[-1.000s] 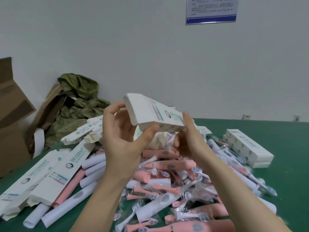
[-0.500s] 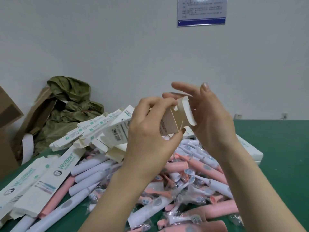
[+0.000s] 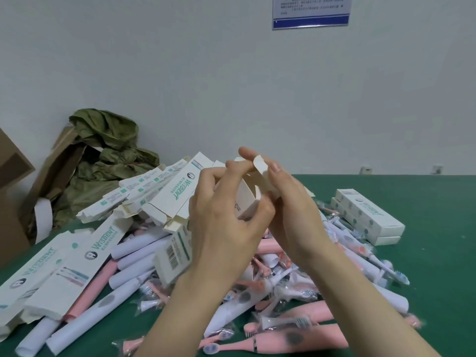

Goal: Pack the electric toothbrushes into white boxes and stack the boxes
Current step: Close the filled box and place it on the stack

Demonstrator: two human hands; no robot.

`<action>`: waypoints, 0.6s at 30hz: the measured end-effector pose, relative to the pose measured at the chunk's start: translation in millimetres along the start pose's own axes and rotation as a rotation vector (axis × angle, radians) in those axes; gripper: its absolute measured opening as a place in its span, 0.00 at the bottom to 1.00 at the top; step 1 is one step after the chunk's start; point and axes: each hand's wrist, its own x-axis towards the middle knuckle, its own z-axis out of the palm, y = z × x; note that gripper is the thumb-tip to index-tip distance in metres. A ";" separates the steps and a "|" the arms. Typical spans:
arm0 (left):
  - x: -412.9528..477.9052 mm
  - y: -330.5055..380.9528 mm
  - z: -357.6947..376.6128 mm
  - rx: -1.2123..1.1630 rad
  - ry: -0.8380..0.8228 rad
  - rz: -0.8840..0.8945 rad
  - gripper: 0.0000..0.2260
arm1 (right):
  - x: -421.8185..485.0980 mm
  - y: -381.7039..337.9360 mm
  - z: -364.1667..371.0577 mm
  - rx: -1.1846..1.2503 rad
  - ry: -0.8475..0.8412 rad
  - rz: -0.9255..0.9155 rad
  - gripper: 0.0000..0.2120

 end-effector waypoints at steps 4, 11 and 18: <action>-4.1 -7.4 -1.8 -0.017 -0.072 -0.034 0.24 | -4.2 10.9 4.7 -0.008 0.080 -0.020 0.14; -20.6 -33.5 -2.7 0.055 -0.116 -0.103 0.30 | -6.7 27.0 -0.2 -0.283 0.073 -0.038 0.13; -24.1 -34.2 -0.2 0.034 -0.123 -0.123 0.26 | -11.4 35.9 -3.0 -0.590 0.050 -0.122 0.21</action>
